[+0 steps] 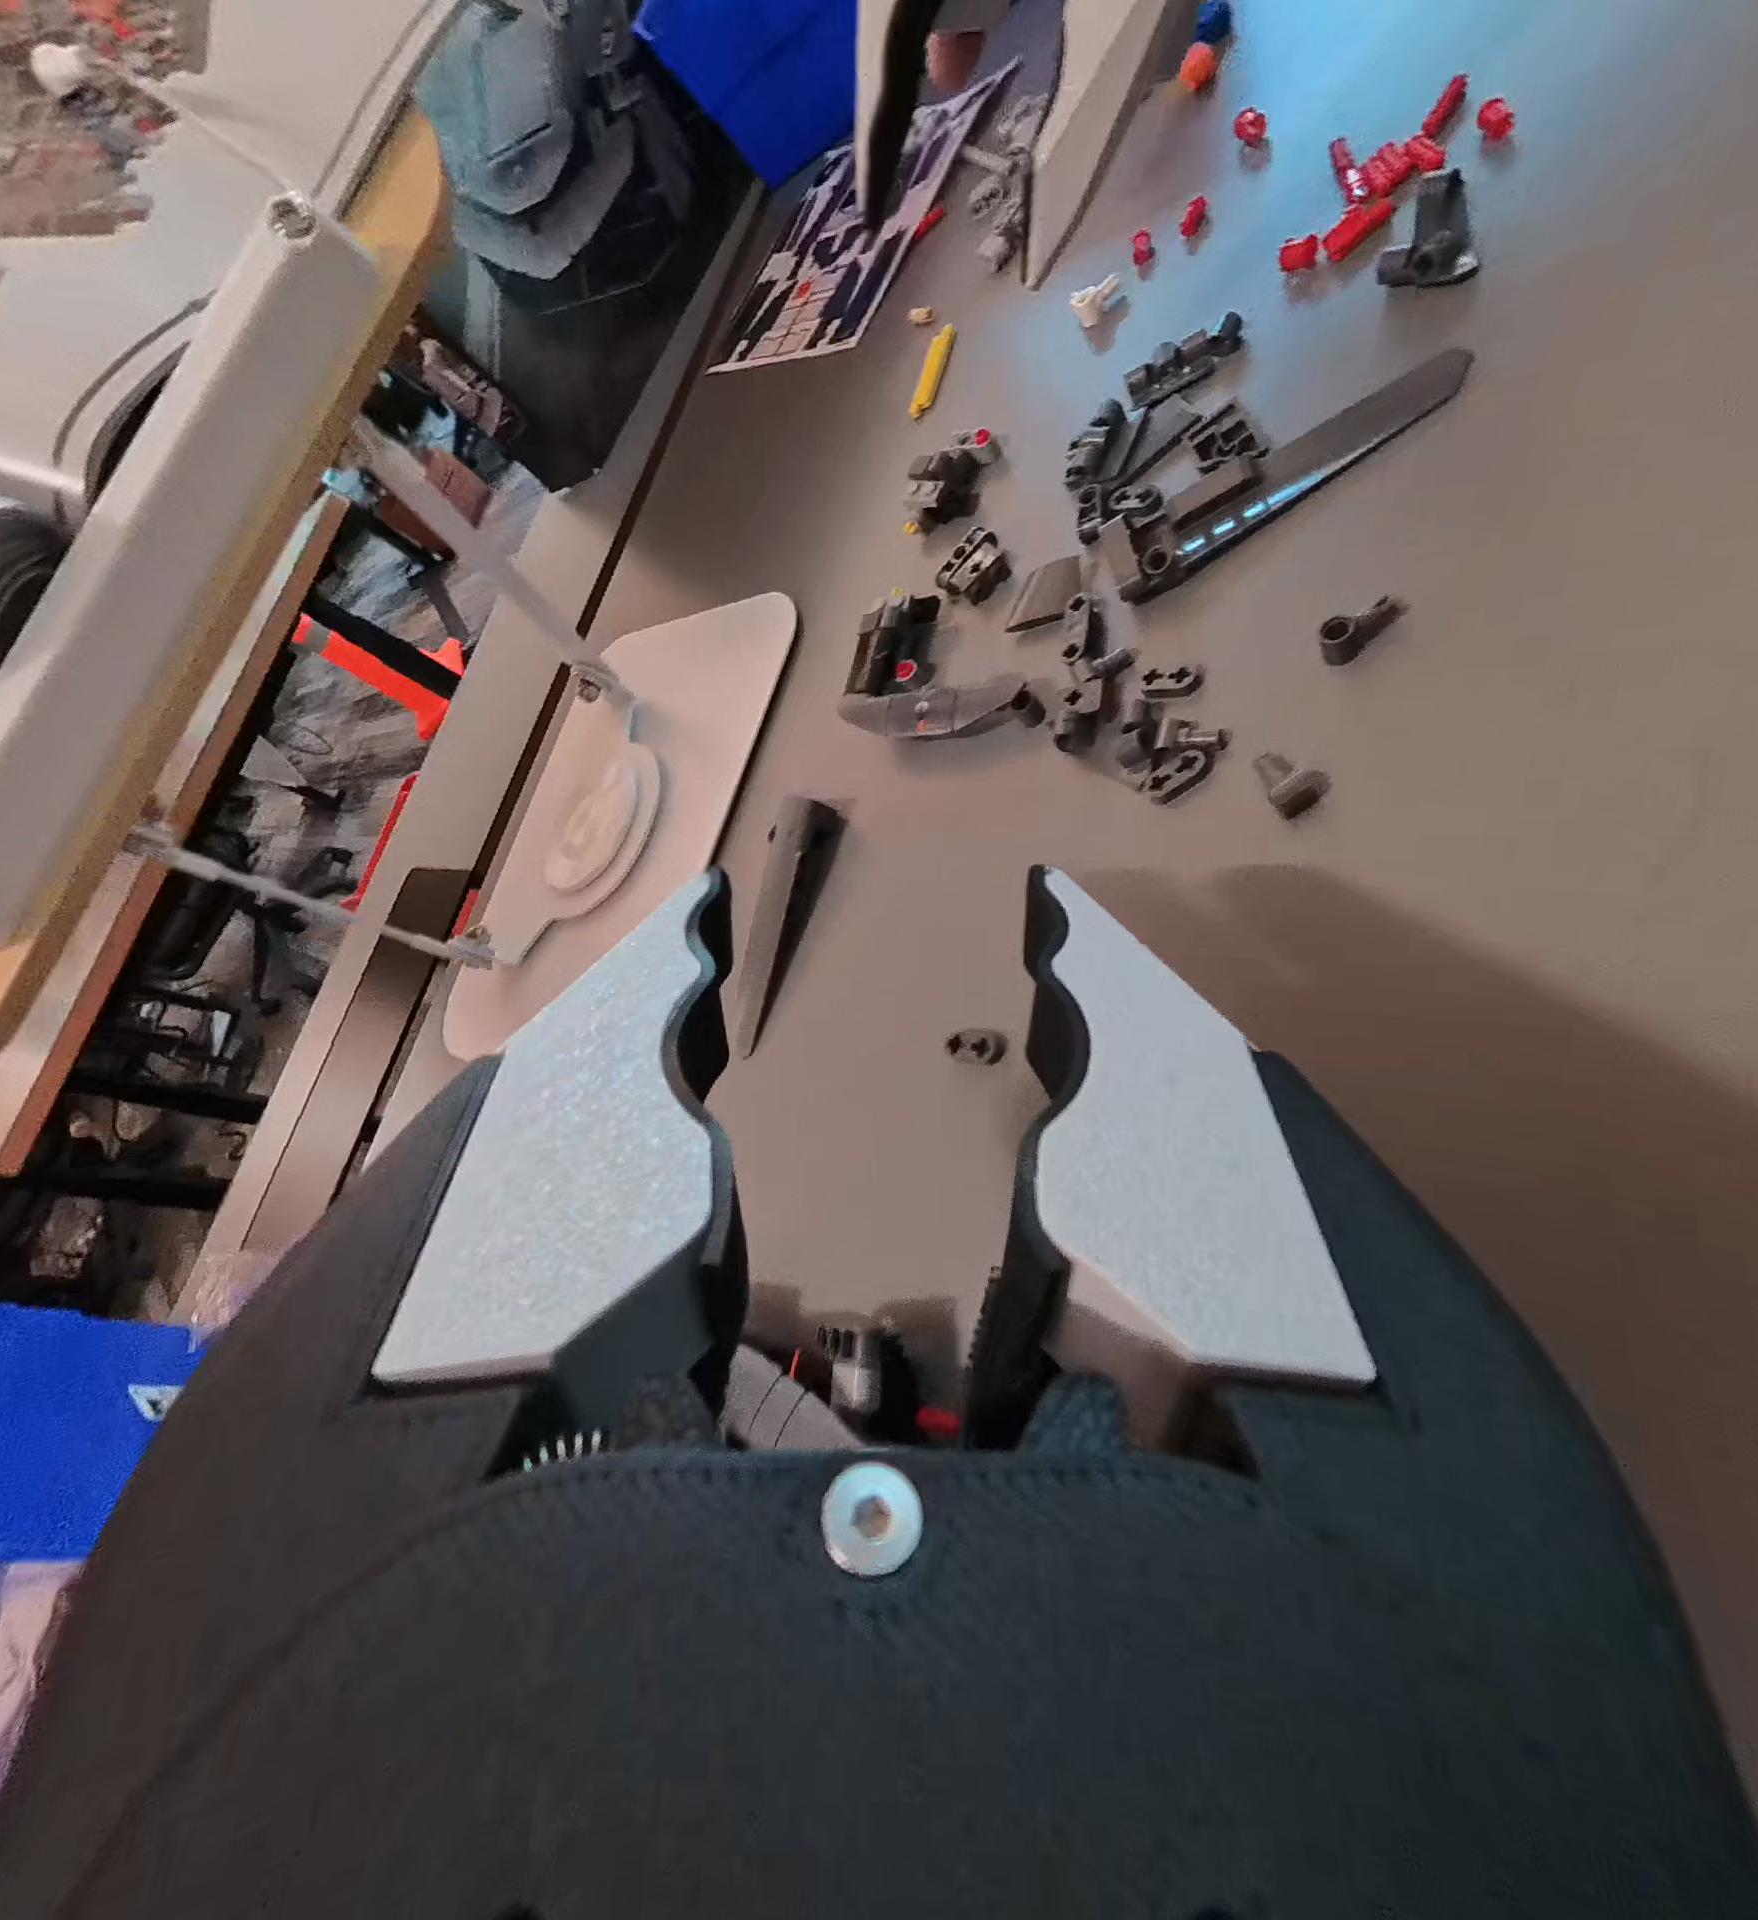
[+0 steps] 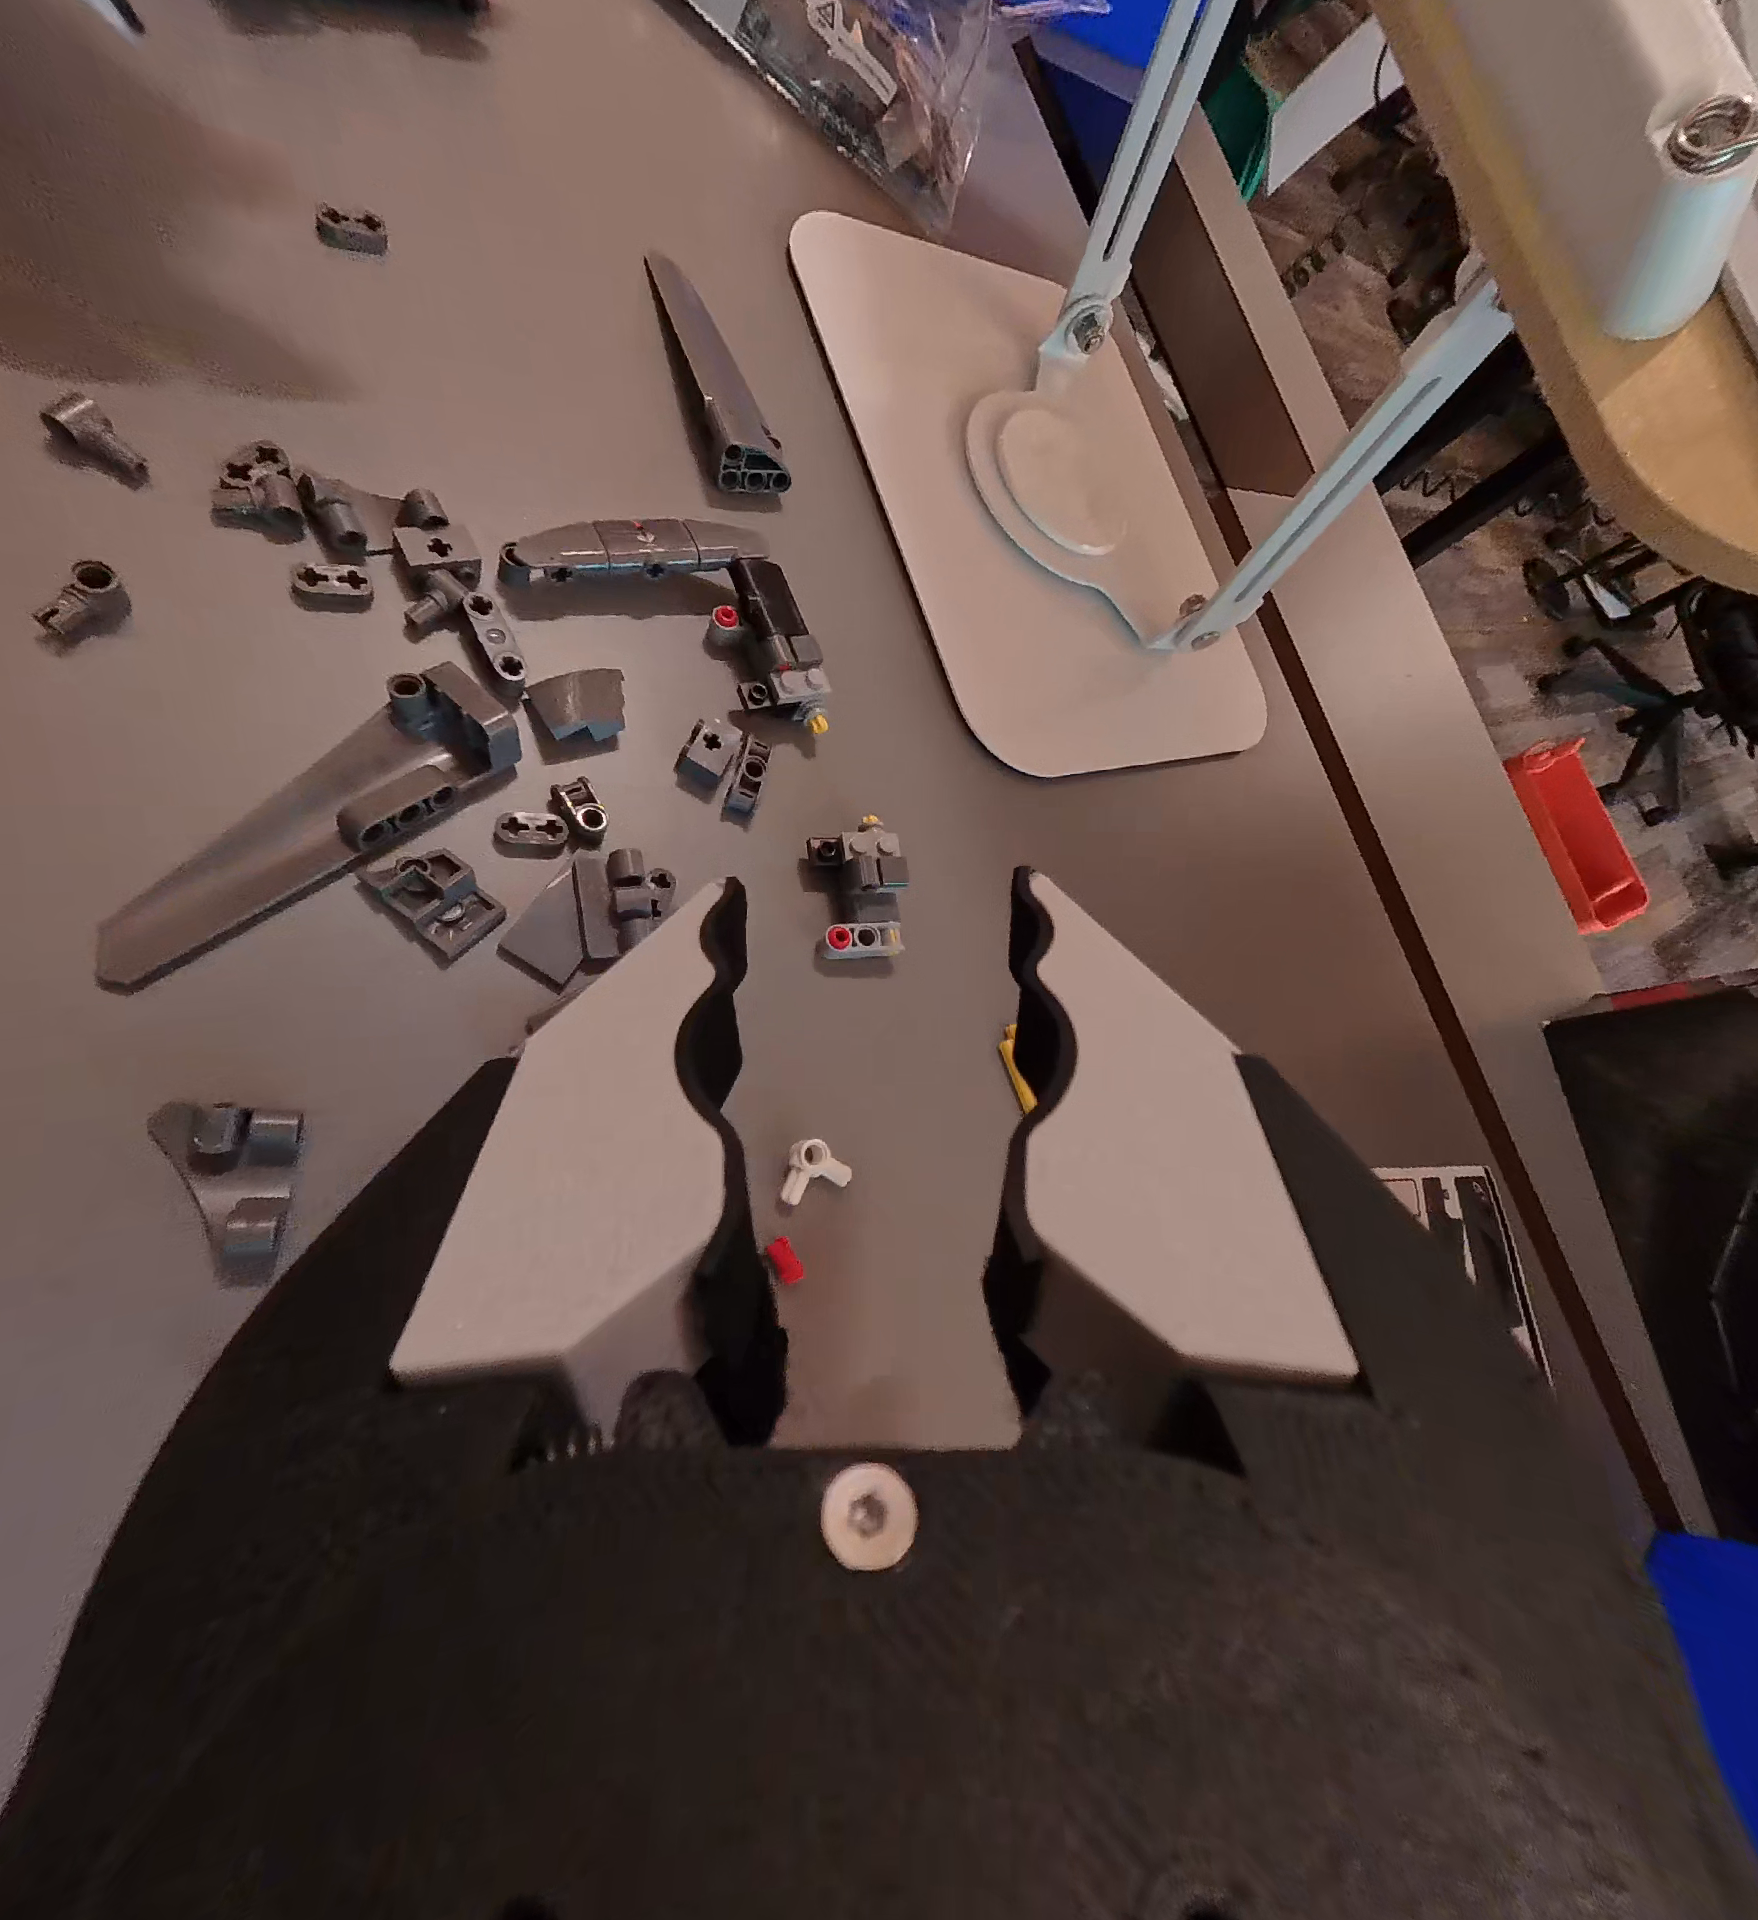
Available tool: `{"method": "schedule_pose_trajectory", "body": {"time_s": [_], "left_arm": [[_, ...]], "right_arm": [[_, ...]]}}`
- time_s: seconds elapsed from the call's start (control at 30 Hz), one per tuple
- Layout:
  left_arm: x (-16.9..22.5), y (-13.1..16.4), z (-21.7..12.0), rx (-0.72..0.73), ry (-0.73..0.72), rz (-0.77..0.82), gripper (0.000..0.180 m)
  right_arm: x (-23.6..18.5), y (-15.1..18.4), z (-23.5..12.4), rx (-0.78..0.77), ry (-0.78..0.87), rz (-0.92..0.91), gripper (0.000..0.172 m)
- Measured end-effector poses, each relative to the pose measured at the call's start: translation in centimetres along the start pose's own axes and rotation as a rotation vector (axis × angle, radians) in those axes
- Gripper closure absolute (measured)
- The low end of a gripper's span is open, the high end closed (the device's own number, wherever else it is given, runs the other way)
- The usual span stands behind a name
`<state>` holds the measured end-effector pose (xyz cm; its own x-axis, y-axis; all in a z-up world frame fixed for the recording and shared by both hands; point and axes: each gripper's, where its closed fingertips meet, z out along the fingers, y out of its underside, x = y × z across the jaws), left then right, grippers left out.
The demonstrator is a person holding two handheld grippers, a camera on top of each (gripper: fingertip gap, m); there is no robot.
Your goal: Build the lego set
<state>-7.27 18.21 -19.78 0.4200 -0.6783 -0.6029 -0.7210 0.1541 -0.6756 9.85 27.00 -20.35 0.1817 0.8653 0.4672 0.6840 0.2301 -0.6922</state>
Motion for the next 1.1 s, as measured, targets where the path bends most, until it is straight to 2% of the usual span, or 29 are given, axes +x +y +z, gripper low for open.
{"method": "schedule_pose_trajectory", "body": {"time_s": [0.3, 0.63, 0.83, 1.1], "left_arm": [[2.7, -0.8, 1.1, 0.012, -0.014, 0.111, 0.133], [3.1, 0.0, 1.2, -0.005, -0.001, 0.085, 0.142], [3.5, 0.3, 1.3, -0.040, 0.012, 0.048, 0.141], [3.6, 0.5, 1.3, -0.056, 0.010, 0.070, 0.141]], "right_arm": [[1.0, 0.1, 0.0, 0.046, 0.084, -0.035, 0.132], [0.3, 0.0, 0.8, 0.055, 0.091, -0.088, 0.132], [0.8, 0.5, -0.1, 0.056, 0.087, -0.085, 0.141], [1.7, 1.1, -0.3, 0.066, 0.127, -0.073, 0.140]]}}
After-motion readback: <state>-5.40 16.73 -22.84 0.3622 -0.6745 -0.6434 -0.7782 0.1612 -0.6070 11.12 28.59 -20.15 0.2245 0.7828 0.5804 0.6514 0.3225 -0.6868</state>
